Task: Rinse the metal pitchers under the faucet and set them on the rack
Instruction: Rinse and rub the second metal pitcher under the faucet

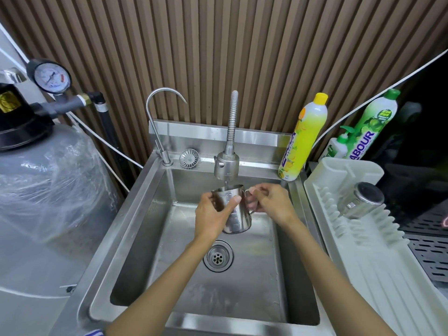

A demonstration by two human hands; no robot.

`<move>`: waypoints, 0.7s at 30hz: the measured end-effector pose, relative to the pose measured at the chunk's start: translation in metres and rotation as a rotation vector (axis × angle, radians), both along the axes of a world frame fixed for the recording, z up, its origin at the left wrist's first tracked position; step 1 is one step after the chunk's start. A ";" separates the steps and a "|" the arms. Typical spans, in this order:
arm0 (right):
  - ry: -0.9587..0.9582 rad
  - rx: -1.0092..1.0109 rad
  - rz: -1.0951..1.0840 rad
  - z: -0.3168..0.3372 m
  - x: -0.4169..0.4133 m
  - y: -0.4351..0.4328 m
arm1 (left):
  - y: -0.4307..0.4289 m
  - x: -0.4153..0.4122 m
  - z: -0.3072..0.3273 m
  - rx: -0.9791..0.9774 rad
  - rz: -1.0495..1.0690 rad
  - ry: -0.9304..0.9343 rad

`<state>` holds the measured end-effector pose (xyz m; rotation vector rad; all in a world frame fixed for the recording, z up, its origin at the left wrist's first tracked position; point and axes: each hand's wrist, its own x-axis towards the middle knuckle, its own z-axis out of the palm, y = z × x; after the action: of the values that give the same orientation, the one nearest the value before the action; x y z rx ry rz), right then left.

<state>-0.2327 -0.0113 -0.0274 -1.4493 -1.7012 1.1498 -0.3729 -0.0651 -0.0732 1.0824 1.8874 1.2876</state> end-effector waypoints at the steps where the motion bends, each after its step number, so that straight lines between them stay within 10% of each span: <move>1: -0.077 0.057 0.010 0.005 0.001 0.001 | 0.001 0.001 -0.002 -0.004 -0.014 -0.037; 5: -0.352 0.291 0.058 0.021 0.001 -0.001 | 0.009 0.003 -0.009 -0.025 -0.082 -0.171; 12: -0.245 0.271 0.049 0.019 -0.006 -0.004 | 0.024 -0.001 0.002 0.102 -0.020 -0.210; 21: 0.443 -0.192 0.101 -0.011 -0.028 -0.004 | 0.000 -0.017 0.015 0.274 0.109 0.084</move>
<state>-0.2603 -0.0151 -0.0388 -1.1137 -1.3940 1.5902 -0.3898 -0.0655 -0.0578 1.2006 1.8917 1.6226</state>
